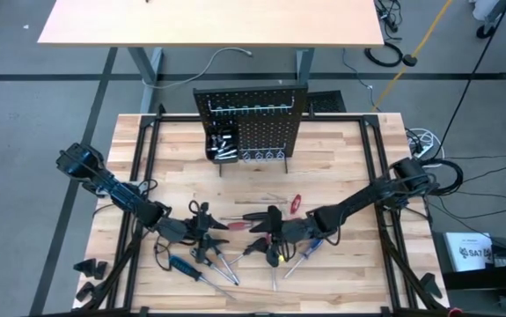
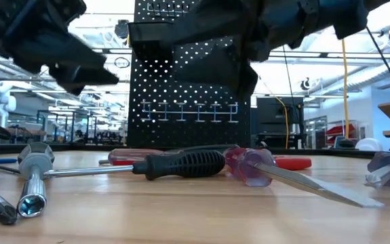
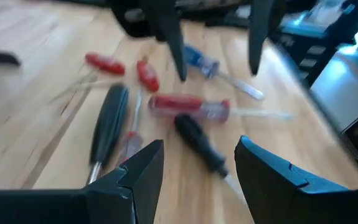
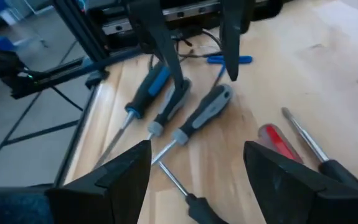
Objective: Hang tools onto peg board
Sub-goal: Hang the pick tool on the pegboard
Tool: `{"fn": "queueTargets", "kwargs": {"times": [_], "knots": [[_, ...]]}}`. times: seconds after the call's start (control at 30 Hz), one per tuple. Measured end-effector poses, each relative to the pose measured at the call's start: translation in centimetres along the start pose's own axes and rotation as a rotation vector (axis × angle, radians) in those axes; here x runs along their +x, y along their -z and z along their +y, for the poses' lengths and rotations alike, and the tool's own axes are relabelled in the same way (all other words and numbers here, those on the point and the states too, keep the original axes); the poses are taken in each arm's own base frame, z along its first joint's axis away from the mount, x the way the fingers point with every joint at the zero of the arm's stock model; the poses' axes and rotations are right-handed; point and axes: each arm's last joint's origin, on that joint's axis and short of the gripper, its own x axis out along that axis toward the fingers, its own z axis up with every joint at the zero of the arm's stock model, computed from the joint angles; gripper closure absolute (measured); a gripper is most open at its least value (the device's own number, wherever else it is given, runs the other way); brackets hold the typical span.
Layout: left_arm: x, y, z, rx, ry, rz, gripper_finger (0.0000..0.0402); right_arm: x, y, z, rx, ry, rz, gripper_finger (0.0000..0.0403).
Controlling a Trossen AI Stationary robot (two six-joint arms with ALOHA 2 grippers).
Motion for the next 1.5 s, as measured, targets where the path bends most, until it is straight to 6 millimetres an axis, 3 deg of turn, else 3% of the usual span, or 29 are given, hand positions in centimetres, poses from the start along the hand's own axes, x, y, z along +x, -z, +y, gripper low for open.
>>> {"fn": "queueTargets", "kwargs": {"times": [0.23,0.43,0.63,0.73,0.97,1.27,1.5], "knots": [[-0.7,0.4,0.6,-0.023,-0.053,0.089,0.0204,0.3,0.2,-0.6,-0.008,0.022,0.014,0.0156],[-2.7,-2.9,0.3,0.002,-0.097,0.187,0.0204,0.4,0.2,-1.0,-0.036,0.040,0.031,0.0156],[-5.4,-4.6,0.8,-0.043,-0.224,0.531,0.0204,0.4,0.5,-1.2,-0.047,0.058,0.065,0.0156],[-5.9,-3.9,1.0,-0.121,-0.241,0.667,0.0204,0.3,0.7,-1.3,-0.061,0.067,0.085,0.0156],[-6.4,-1.8,2.0,-0.239,-0.494,0.869,0.0204,0.3,0.9,-1.4,-0.079,0.084,0.108,0.0156],[-5.4,-0.1,1.4,-0.231,-0.474,1.036,0.0204,0.3,1.0,-1.5,-0.083,0.084,0.116,0.0156],[-4.7,1.0,1.2,-0.189,-0.501,1.068,0.0204,0.3,1.0,-1.5,-0.089,0.084,0.121,0.0156]]}}
